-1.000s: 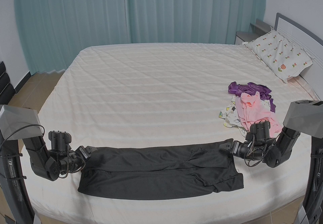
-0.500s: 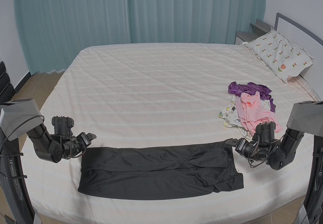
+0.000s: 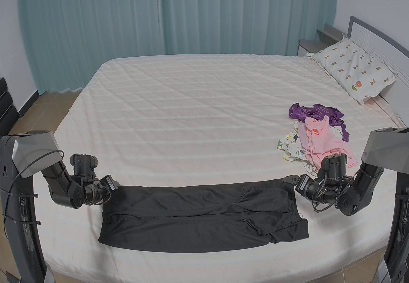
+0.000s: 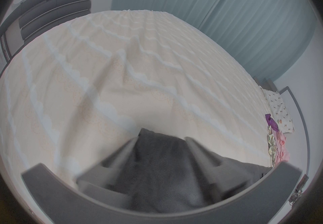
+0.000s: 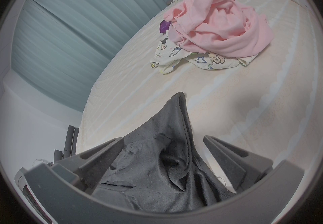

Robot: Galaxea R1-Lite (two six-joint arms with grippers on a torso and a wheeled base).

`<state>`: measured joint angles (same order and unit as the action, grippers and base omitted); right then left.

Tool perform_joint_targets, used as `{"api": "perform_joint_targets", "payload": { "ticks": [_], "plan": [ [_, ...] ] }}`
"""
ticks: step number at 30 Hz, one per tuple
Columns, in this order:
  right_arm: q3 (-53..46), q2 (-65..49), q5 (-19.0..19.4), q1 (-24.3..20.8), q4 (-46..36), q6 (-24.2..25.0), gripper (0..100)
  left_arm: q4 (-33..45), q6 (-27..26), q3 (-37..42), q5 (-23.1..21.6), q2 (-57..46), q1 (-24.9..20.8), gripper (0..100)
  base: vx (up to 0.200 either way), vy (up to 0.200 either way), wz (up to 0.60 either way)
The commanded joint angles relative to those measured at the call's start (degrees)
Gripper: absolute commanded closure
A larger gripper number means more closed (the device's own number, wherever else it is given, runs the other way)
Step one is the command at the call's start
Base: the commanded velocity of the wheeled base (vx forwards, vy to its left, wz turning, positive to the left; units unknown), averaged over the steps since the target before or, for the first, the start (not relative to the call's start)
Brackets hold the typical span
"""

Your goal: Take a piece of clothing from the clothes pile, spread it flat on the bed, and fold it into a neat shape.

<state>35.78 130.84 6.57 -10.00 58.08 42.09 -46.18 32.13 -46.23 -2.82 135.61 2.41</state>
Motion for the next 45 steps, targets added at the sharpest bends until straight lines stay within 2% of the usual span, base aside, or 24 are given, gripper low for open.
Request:
{"api": "perform_joint_targets", "payload": {
  "ticks": [1,7,15,16,24,28,29,30,34,35,40,45],
  "plan": [
    [-0.1,0.03,0.02,-0.02,0.02,0.01,0,-0.05,0.39,-0.79,0.18,0.62,0.22,100,0.0,0.0,0.0],
    [-0.1,0.03,0.02,-0.02,0.02,0.01,0,-2.25,2.49,-1.67,2.82,0.71,0.57,100,0.0,0.0,0.0],
    [-0.1,0.03,0.02,-0.11,0.02,0.01,0,-4.53,4.08,-1.76,2.55,1.15,0.84,100,0.0,0.0,0.0],
    [-0.1,0.03,0.02,-0.11,0.02,0.01,0,-4.53,3.99,-1.67,2.38,1.15,0.84,0,0.0,0.0,0.0],
    [-0.36,-0.06,0.02,-0.11,0.02,0.01,0,-4.62,4.6,-0.62,2.29,-0.78,2.42,0,0.0,0.0,0.0],
    [-0.71,-0.68,0.11,-0.02,0.02,0.01,0,-4.27,5.92,5.18,-0.52,-8.61,3.56,0,0.0,0.0,0.0],
    [-0.71,-0.76,0.11,-0.02,0.02,0.01,0,-4.1,5.92,7.91,-3.86,-11.07,3.39,0,0.0,0.0,0.0],
    [-0.8,-0.76,0.11,-0.11,0.02,0.01,0,-4.01,5.92,8.7,-4.57,-11.77,3.21,0,0.0,0.0,0.0],
    [-0.97,-0.85,0.11,-0.55,0.02,0.01,0,-3.83,5.83,10.98,-4.57,-11.86,2.07,0,0.0,0.0,0.0],
    [-1.41,-0.94,0.11,-0.99,0.2,0.01,0,-4.62,5.39,14.41,-4.48,-11.68,1.72,0,0.0,0.0,0.0],
    [-1.77,-0.94,0.11,-1.17,1.25,0.01,0,-4.71,5.22,21.09,-5.18,-11.77,1.72,0,-0.2,0.0,0.0],
    [-2.21,-0.94,0.11,-1.78,1.34,0.01,0,-9.46,3.2,24.08,-5.27,-10.72,1.72,0,-0.04,0.0,0.0]
  ]
}}
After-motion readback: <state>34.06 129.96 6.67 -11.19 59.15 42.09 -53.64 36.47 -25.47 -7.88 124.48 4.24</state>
